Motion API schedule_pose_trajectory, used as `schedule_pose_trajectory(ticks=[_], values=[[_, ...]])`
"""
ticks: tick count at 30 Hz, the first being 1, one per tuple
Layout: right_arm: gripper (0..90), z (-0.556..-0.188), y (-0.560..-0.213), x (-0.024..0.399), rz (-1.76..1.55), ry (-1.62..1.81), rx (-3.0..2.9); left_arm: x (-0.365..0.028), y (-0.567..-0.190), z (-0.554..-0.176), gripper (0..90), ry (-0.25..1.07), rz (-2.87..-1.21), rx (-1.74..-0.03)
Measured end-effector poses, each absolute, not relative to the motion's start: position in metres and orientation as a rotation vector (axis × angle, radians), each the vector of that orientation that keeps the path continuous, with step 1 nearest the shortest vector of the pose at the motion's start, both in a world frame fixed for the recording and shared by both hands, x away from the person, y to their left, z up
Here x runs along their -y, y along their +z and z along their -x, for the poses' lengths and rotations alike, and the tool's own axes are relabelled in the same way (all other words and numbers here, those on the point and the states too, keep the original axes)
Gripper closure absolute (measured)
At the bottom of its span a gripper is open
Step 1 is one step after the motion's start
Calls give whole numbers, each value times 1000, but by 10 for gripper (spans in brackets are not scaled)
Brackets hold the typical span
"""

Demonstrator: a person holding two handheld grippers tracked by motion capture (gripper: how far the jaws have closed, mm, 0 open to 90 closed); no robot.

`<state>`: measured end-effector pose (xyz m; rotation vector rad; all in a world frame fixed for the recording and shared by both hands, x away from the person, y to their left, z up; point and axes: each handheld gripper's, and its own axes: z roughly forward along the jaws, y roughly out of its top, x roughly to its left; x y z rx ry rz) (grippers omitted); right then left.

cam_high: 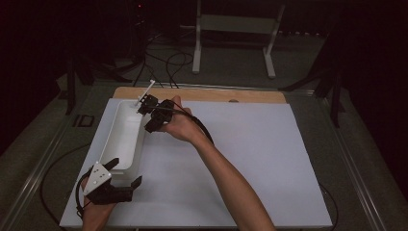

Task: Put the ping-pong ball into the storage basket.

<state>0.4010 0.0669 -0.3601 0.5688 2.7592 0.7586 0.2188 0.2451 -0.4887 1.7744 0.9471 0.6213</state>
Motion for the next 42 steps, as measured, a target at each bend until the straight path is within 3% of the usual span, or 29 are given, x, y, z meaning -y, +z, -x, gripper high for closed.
schedule_pose_trajectory(ticks=[42], values=[[503,-397,-362,-96,-588,804,-2785,-245,-489,-219,0,619,-1774,-946]])
